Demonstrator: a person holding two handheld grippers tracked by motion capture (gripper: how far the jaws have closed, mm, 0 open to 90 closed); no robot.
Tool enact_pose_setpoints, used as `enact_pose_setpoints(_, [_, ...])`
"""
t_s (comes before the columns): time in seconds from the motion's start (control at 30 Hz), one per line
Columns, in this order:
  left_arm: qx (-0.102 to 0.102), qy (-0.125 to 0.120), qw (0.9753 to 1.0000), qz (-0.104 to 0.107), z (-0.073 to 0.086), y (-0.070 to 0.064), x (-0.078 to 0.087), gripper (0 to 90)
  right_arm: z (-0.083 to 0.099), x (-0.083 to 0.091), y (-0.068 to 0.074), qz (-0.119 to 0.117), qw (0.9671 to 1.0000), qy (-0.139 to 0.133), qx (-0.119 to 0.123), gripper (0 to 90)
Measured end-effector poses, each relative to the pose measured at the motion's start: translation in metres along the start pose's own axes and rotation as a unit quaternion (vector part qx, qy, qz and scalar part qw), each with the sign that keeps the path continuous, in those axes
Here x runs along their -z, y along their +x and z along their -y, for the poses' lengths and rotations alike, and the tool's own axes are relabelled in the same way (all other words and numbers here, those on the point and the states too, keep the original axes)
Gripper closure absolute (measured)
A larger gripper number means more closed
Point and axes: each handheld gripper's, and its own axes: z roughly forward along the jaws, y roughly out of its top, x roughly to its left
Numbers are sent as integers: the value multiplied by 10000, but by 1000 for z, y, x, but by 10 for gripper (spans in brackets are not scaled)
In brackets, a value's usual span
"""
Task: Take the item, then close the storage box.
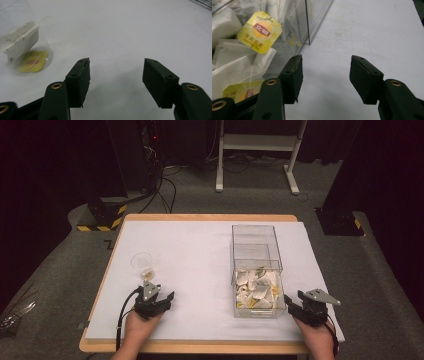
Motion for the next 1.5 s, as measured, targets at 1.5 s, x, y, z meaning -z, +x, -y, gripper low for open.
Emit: enact_pose_setpoints(1.5, [24,100,9999,-10,-1,0,-2,369,32,40,23,-711,9973,9,190,388])
